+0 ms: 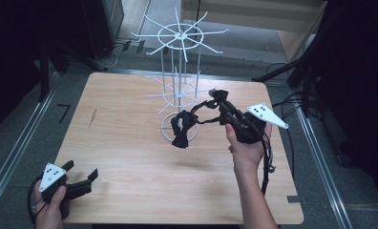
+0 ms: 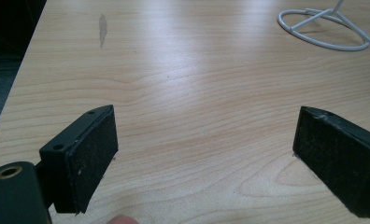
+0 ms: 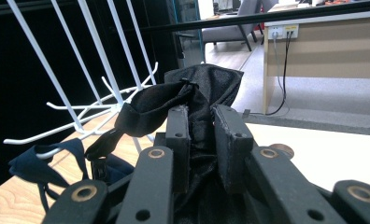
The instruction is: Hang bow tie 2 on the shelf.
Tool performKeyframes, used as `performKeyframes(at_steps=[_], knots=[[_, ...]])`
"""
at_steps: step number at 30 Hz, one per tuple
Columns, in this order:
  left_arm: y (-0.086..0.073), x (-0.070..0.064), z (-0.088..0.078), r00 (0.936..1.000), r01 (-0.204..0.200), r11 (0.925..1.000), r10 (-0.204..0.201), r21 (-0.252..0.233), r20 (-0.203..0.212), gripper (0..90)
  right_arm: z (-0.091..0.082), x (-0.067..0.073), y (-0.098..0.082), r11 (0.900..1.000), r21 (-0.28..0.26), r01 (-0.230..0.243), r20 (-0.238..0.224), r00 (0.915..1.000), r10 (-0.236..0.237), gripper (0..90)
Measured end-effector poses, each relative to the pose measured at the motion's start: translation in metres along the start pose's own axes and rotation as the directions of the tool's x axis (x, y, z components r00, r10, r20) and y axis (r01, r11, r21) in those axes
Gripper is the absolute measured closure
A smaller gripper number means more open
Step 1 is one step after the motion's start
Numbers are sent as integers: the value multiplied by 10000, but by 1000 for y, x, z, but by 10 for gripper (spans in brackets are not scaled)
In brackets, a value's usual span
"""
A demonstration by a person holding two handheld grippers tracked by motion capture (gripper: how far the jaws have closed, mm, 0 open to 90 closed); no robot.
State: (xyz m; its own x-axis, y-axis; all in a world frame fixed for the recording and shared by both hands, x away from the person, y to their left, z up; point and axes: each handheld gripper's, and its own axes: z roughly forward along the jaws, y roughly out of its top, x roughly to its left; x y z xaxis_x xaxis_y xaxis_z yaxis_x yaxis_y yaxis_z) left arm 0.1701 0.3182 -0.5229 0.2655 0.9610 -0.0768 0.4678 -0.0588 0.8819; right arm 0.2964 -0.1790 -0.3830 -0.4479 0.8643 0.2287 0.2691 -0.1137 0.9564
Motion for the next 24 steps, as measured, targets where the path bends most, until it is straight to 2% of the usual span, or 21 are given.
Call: performKeyframes(at_steps=[6, 9, 14, 24], knots=[[0, 0, 0, 10000, 0, 10000, -1, -29, -36, 71, 13, 1, 1, 9998, 173, 15, -41, 10000, -14, 778], [0, 0, 0, 10000, 16, 10000, -16, -43, -37, 71, 21, -2, 0, 9994, 317, -140, -87, 9999, 142, 778], [0, 0, 0, 10000, -6, 10000, 6, 3, 15, 71, 32, -8, -7, 9971, 696, -302, -32, 9995, 305, 778], [0, 0, 0, 10000, -1, 10000, 1, 3, 9, 71, 47, -6, -20, 9929, 1106, -440, 71, 9990, 435, 778]])
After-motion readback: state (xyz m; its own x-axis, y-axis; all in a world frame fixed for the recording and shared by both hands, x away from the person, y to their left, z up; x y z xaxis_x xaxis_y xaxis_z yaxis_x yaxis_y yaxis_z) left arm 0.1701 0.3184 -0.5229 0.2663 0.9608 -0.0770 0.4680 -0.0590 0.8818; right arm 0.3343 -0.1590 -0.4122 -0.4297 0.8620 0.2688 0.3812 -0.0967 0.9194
